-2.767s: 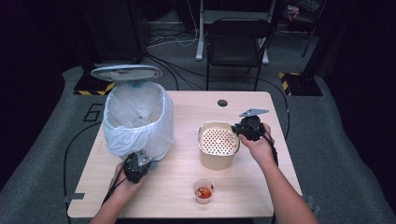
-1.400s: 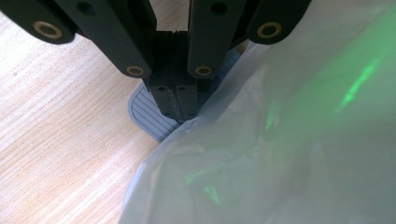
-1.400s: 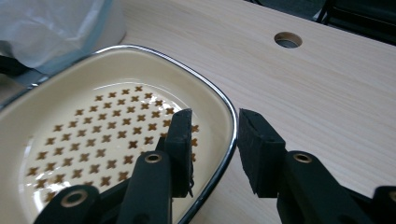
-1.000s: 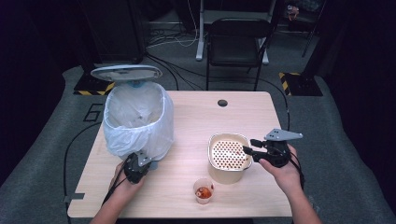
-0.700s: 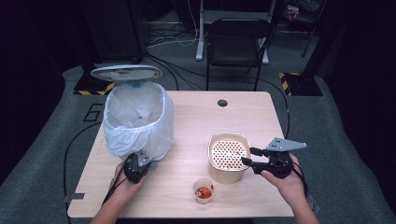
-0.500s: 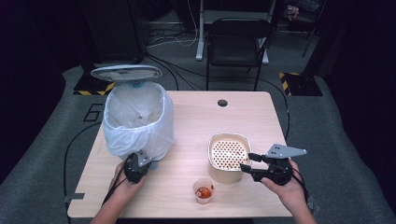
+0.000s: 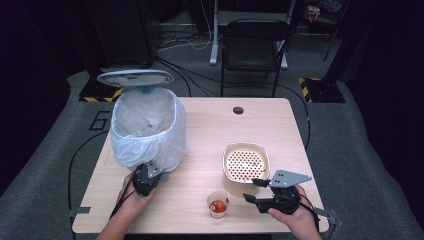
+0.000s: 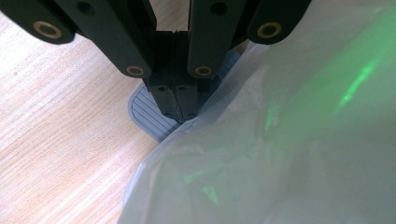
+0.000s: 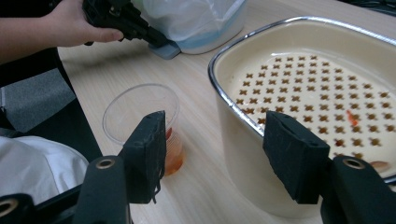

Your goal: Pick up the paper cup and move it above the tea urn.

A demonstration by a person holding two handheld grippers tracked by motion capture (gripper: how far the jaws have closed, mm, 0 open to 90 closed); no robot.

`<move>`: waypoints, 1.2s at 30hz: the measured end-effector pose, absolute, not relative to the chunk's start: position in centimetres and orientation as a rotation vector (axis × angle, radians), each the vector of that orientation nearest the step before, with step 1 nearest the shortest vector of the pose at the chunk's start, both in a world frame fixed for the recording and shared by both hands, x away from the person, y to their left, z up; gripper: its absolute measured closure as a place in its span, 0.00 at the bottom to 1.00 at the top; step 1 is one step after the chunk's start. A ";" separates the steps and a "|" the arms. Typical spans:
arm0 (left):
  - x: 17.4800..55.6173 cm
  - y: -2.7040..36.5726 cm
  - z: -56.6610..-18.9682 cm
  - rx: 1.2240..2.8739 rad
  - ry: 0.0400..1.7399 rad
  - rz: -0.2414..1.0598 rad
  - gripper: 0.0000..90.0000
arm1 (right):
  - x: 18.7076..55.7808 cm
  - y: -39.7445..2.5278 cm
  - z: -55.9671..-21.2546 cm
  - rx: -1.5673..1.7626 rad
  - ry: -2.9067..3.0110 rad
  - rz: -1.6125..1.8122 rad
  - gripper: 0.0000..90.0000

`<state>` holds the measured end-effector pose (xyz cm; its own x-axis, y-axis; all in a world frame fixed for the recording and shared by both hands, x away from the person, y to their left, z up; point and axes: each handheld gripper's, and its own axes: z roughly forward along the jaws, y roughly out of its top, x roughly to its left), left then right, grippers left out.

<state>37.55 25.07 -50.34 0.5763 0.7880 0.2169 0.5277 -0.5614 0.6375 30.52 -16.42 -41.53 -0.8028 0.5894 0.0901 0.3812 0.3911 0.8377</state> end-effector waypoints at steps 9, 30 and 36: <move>37.6 25.1 -50.3 2.293 1.051 0.672 1.00 | 30.5 -16.3 -43.1 0.859 2.444 1.426 0.44; 37.6 25.1 -50.3 2.298 1.047 0.663 1.00 | 29.8 -13.9 -45.8 0.796 2.499 1.454 0.24; 37.5 25.0 -50.4 2.295 1.048 0.680 1.00 | 29.7 -12.6 -46.3 0.776 2.538 1.438 0.21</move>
